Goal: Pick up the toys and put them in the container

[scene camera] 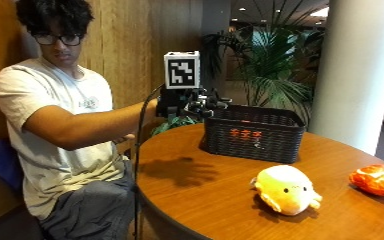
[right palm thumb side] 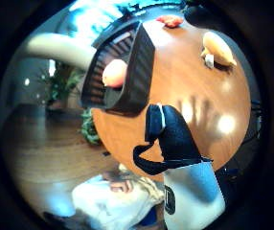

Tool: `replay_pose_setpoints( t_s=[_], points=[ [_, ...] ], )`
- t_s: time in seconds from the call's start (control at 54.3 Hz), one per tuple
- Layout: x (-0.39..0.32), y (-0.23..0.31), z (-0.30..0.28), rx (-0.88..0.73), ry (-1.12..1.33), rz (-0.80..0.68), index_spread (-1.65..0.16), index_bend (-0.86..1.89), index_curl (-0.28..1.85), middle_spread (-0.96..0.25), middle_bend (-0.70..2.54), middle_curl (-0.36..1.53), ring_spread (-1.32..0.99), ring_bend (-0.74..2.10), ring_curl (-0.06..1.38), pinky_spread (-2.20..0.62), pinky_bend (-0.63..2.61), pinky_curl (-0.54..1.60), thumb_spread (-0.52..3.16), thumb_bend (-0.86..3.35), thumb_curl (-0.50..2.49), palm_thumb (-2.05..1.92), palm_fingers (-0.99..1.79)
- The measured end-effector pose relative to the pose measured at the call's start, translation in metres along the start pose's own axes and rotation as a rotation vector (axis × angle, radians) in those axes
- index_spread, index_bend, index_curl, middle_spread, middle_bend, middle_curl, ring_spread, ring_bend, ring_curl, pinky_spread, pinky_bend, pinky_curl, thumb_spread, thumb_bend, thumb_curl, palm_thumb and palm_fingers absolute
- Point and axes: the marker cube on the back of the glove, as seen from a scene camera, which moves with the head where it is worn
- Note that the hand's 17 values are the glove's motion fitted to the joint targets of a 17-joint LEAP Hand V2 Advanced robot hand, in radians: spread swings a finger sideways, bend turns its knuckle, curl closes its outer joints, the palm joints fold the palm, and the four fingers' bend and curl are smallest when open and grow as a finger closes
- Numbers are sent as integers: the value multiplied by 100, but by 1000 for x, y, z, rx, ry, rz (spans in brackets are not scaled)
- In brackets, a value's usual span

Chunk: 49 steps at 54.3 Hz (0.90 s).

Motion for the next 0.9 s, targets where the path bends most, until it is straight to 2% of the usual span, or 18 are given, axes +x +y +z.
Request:
replay_pose_setpoints(
  t_s=[0.129, 0.239, 0.295, 0.35, 0.461, 0.608, 0.792, 0.903],
  points=[
    [3, 1, 0, -2, 30, -28, -21, 38, 15, -1, 10, 3, 1, 14, 1, 4, 67, 19, 86, 13, 9, 16, -6],
    [0, -1, -1, 0, -4, 11, -26, 41, 20, -1, 12, 6, 1, 16, 2, 5, 73, 23, 110, 13, 13, 16, -10],
    [7, 0, 1, -3, 54, -20, -27, 41, 22, -1, 12, 7, 1, 17, 3, 5, 73, 24, 118, 12, 15, 15, -11],
    [13, 2, 3, -8, 117, -73, -27, 41, 24, -2, 12, 8, 1, 17, 4, 5, 74, 25, 123, 11, 17, 15, -12],
    [6, -3, 1, -4, 45, 45, -29, 41, 27, -2, 12, 10, 1, 17, 6, 5, 75, 27, 131, 10, 20, 14, -13],
    [11, -10, 0, -12, 24, 54, -29, 39, 30, -2, 12, 12, 2, 17, 8, 5, 75, 28, 135, 8, 23, 14, -13],
    [36, -53, -2, 0, -76, 63, -29, 32, 33, -1, 12, 14, 2, 17, 10, 6, 77, 30, 138, 5, 26, 15, -15],
    [64, -93, 1, -23, -118, 156, -29, 10, 28, -1, 11, 14, 2, 19, 13, 7, 87, 33, 137, 3, 28, 15, -23]
  ],
)
